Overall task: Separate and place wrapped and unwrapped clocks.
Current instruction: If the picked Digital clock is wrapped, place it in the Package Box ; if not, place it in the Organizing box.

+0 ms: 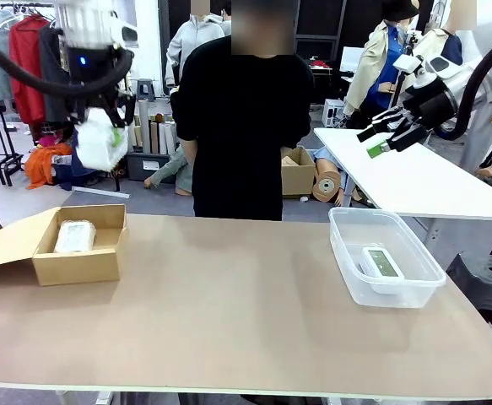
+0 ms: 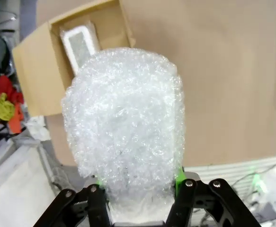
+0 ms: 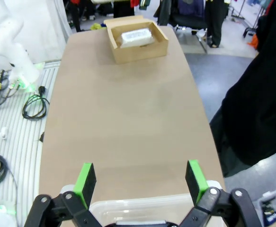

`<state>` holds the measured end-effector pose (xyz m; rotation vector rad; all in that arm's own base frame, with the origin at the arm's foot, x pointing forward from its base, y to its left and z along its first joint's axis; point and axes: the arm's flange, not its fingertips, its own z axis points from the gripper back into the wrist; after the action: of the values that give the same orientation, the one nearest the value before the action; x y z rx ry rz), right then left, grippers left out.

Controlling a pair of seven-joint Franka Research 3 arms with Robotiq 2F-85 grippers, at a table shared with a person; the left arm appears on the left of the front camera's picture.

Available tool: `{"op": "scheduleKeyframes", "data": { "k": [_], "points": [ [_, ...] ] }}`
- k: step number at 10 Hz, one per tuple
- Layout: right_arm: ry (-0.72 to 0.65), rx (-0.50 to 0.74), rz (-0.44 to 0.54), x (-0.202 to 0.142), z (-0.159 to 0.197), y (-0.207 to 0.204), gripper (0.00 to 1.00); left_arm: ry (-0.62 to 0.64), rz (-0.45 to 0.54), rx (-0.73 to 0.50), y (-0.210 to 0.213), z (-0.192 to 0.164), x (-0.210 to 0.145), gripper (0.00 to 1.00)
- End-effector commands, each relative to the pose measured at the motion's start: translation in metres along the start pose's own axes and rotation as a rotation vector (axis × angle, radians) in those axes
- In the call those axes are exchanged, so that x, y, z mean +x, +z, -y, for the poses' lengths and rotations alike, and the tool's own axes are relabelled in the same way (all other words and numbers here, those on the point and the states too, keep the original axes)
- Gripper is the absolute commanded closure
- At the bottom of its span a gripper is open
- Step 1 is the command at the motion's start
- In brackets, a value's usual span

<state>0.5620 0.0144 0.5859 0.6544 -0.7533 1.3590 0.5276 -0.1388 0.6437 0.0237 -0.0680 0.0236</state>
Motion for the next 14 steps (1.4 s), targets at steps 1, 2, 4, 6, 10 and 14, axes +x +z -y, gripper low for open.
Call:
{"op": "scheduleKeyframes", "data": {
  "k": [1, 2, 4, 6, 10, 14],
  "points": [
    [0.005, -0.001, -0.006, 0.001, -0.001, 0.001, 0.00, 0.078, 0.064, 0.017, -0.035, -0.017, -0.012, 1.00],
    [0.005, -0.001, -0.006, 0.001, -0.001, 0.001, 0.00, 0.120, 0.035, -0.023, -0.053, -0.029, -0.005, 1.00],
    [0.005, -0.001, -0.006, 0.001, -0.001, 0.001, 0.00, 0.161, 0.047, 0.018, -0.090, -0.052, 0.000, 1.00],
    [0.005, -0.001, -0.006, 0.001, -0.001, 0.001, 0.00, 0.218, 0.064, -0.010, -0.121, -0.070, 0.002, 1.00],
    [0.005, -0.001, -0.006, 0.001, -0.001, 0.001, 0.00, 0.216, 0.063, -0.007, -0.140, -0.080, 0.015, 1.00],
    [0.005, -0.001, -0.006, 0.001, -0.001, 0.001, 0.00, 0.219, 0.067, -0.017, -0.148, -0.079, 0.014, 1.00]
  ]
}}
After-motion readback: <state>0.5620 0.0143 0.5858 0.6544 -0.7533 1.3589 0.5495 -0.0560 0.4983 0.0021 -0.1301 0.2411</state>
